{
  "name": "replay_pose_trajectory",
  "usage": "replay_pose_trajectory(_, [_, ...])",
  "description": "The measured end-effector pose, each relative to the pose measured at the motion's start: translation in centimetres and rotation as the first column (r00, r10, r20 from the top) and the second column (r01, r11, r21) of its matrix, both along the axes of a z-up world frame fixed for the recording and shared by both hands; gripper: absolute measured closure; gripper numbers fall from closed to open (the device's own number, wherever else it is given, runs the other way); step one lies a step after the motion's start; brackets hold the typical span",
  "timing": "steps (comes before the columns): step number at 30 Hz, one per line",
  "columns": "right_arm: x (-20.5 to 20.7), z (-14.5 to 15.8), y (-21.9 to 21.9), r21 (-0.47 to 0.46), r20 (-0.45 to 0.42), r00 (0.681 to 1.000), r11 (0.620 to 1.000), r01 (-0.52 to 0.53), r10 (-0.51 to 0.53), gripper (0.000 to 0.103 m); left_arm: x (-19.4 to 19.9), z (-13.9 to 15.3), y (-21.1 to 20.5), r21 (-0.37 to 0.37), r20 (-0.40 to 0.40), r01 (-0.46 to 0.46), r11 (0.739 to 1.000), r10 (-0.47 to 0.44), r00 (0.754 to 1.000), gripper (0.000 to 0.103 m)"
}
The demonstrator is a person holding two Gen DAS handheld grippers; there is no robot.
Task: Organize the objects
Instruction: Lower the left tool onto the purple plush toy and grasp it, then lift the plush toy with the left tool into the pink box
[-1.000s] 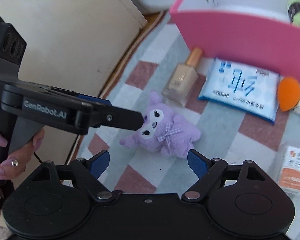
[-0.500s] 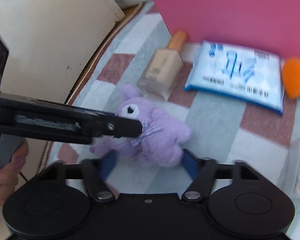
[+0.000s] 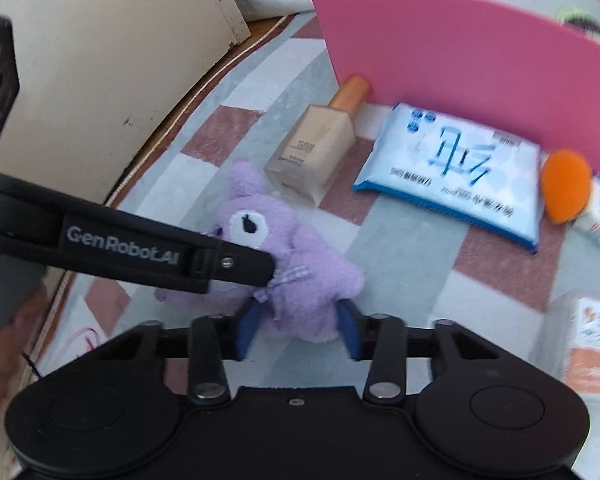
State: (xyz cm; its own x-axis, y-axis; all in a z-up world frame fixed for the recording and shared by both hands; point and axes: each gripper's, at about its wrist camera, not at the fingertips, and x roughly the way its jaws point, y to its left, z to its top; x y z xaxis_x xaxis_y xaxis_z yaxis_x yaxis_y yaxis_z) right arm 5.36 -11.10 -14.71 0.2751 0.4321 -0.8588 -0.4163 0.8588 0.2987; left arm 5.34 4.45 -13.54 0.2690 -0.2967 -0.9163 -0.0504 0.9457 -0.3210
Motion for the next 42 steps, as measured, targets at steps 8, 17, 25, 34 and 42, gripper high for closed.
replay_pose_trajectory(8, [-0.9, 3.9, -1.0, 0.027, 0.036, 0.999, 1.000, -0.004, 0.003, 0.059, -1.1, 5.4, -0.9, 0.004, 0.045, 0.037, 0.999, -0.037, 0.998, 0.059])
replay_pose_trajectory(17, [-1.9, 10.1, -3.4, 0.069, 0.101, 0.995, 0.998, 0.006, -0.013, 0.058, -1.2, 12.7, -2.8, 0.011, 0.107, 0.132, 0.991, -0.133, 0.985, 0.059])
replay_pose_trajectory(25, [-1.4, 15.4, -5.9, 0.098, 0.166, 0.985, 0.995, 0.027, -0.043, 0.057, 0.9, 18.7, -5.0, 0.033, 0.148, 0.228, 0.973, -0.230, 0.962, 0.059])
replay_pose_trajectory(34, [1.7, 20.6, -7.7, 0.046, 0.274, 0.961, 0.998, 0.035, -0.046, 0.057, 5.1, 23.5, -7.2, 0.054, 0.241, 0.251, 0.966, -0.257, 0.936, 0.059])
replay_pose_trajectory(42, [7.8, 21.7, -8.8, 0.015, 0.308, 0.951, 1.000, 0.005, -0.009, 0.059, 11.7, 22.8, -7.5, 0.022, 0.264, 0.216, 0.976, -0.214, 0.941, 0.059])
